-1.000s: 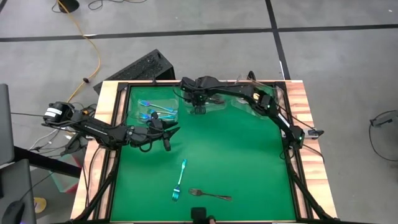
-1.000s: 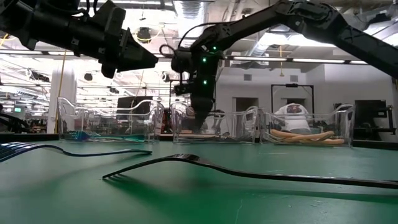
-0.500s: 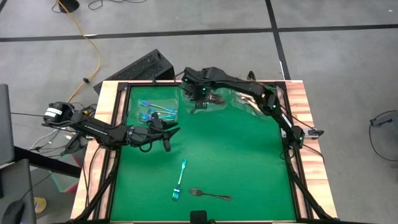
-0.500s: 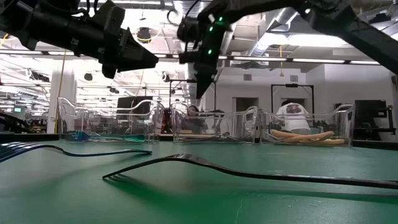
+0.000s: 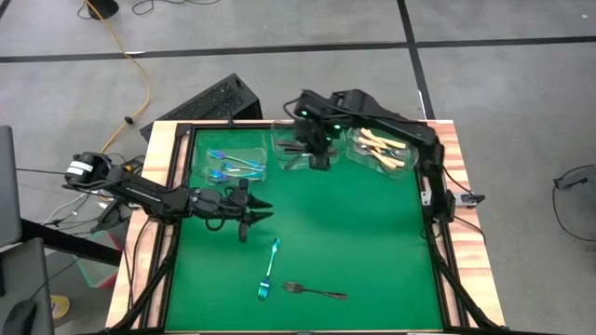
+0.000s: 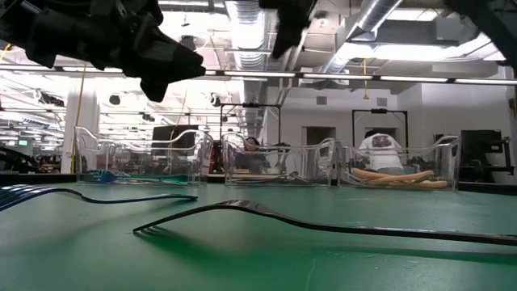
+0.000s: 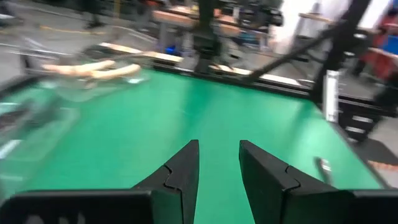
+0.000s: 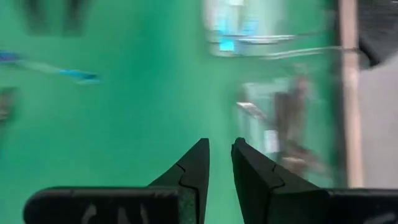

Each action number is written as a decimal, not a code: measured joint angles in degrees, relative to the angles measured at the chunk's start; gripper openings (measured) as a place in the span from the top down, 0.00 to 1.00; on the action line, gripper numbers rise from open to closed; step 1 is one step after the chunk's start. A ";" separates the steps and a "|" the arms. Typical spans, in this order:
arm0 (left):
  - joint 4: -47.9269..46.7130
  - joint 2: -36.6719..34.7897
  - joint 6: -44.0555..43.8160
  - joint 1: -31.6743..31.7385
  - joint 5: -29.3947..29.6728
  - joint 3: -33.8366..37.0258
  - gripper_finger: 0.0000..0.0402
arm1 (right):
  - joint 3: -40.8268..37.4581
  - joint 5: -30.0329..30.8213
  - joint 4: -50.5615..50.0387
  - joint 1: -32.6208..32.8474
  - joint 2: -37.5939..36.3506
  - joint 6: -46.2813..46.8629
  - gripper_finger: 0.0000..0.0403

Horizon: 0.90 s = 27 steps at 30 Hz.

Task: Sort silverware by color (type)
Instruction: Put the brown fork into the middle transparent bin

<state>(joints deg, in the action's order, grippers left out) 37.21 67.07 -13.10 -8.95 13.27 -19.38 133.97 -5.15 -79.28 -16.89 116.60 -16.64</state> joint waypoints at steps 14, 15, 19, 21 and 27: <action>-15.89 0.02 4.11 -5.20 -7.16 -14.71 0.68 | -0.02 -9.38 -7.50 18.61 -8.13 9.69 0.77; -18.69 0.02 4.84 -5.77 -6.64 -16.48 0.67 | 0.02 -9.09 -7.33 20.12 -8.04 10.74 0.77; -31.22 0.01 6.84 -8.14 -6.42 -23.71 0.66 | -0.07 -8.26 -7.59 26.12 -7.50 14.57 0.77; -38.72 0.00 7.27 -9.37 -8.20 -26.66 0.66 | -0.05 -8.02 -7.69 28.88 -6.93 15.86 0.77; -55.61 0.00 -2.78 -13.44 -9.70 -29.14 0.66 | -0.46 -4.15 -7.90 36.87 -6.66 23.55 0.77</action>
<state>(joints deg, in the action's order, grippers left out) -18.39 67.07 -15.88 -22.39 3.56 -48.52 133.51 -9.30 -87.17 19.98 109.94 6.91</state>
